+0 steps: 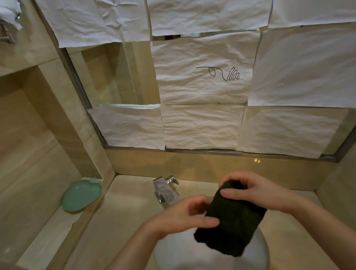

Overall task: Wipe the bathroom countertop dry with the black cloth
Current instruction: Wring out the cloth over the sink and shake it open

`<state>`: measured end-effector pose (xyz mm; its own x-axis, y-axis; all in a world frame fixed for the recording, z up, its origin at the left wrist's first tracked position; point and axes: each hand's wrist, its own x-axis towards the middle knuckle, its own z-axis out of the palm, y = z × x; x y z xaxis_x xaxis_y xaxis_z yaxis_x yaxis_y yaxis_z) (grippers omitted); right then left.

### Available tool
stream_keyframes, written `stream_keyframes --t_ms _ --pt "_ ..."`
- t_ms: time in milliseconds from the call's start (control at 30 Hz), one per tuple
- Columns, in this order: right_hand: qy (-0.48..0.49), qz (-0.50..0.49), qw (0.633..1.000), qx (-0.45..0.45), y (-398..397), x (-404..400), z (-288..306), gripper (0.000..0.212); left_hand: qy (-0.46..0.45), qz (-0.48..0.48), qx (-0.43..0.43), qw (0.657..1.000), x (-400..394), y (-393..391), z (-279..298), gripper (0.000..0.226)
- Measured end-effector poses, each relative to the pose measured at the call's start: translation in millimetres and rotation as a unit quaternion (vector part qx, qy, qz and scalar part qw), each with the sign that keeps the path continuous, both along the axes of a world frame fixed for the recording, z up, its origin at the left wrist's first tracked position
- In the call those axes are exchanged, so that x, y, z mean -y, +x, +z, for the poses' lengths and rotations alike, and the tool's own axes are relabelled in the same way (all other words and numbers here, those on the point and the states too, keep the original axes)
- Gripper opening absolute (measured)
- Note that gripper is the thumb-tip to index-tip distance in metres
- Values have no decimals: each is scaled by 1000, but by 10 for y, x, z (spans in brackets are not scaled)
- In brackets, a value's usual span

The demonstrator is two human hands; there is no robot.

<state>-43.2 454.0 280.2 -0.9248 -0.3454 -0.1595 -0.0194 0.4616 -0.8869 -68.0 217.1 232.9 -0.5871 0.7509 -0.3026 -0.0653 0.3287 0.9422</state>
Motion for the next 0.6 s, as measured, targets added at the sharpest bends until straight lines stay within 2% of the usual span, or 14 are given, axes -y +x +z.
stream_keyframes --t_ms 100,167,300,433,500,600 --pt "109 50 993 -18 -116 99 2 10 17 30 37 999 -158 121 -108 35" --pt "155 25 986 -57 -162 103 -64 19 26 63 49 996 -187 146 -158 29" --pt "81 -92 988 -98 -78 61 -300 50 81 138 56 985 -167 181 -164 27" --pt "-12 -111 989 -99 259 110 -613 60 120 178 46 976 -122 224 -177 27" --pt "-44 -123 988 -79 411 166 -767 72 110 176 29 978 -87 229 -197 30" --pt "-89 -177 980 4 509 219 -918 92 85 178 22 980 -55 236 -200 34"
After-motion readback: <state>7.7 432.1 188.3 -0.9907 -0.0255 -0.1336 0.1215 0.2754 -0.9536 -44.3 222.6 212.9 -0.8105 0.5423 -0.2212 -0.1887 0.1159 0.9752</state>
